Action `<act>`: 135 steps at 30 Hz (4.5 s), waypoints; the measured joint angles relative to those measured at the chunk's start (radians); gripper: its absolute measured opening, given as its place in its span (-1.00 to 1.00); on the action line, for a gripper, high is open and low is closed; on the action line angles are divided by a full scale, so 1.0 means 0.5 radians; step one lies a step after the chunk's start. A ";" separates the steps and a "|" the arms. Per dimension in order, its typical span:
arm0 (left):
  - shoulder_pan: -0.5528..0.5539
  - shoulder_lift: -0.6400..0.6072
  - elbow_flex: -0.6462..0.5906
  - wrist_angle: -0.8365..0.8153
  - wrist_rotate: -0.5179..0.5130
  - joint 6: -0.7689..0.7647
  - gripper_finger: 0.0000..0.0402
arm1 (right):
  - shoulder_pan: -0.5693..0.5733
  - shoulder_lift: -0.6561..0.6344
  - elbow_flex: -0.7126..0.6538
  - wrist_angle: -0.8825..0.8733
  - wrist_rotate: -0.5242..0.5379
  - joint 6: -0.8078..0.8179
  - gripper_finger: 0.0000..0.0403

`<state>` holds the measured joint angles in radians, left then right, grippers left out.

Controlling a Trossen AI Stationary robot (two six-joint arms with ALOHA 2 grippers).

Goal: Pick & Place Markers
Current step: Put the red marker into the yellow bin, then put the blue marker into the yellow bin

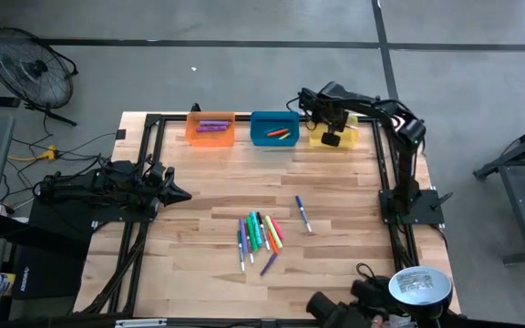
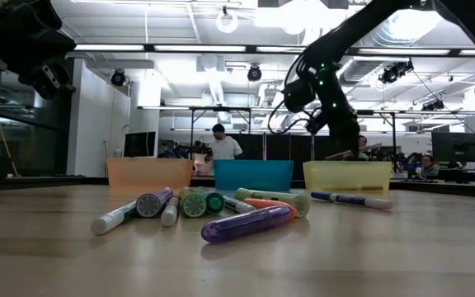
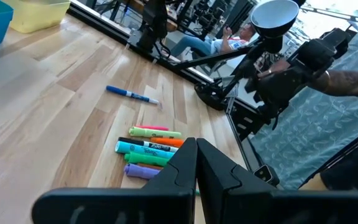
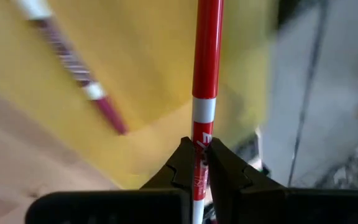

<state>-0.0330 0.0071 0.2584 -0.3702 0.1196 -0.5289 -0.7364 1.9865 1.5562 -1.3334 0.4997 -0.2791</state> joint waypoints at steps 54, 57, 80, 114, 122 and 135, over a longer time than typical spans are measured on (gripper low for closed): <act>0.000 -0.001 0.000 0.001 -0.002 0.000 -1.00 | 0.578 -0.402 -0.002 0.006 -0.566 1.405 -0.43; 0.000 -0.001 0.000 0.001 -0.002 0.000 -1.00 | 0.713 -0.401 -0.002 0.006 -0.543 1.592 -0.29; -0.001 -0.001 0.000 0.000 -0.002 0.000 -1.00 | 1.114 -0.646 -0.935 0.354 -0.934 2.597 0.22; 0.000 -0.001 0.000 0.001 -0.002 0.000 -1.00 | 1.518 -1.292 -1.772 0.907 -1.046 3.583 0.22; 0.000 -0.001 0.000 0.001 -0.001 0.000 -1.00 | 1.507 -1.291 -1.771 0.915 -0.963 3.596 0.22; 0.000 -0.001 0.000 0.001 -0.001 0.000 -1.00 | 1.499 -1.052 -1.770 1.023 -1.016 3.564 0.22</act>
<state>-0.0331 0.0067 0.2584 -0.3698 0.1190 -0.5289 0.0132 1.4605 0.6711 -0.8219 -0.0084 1.5030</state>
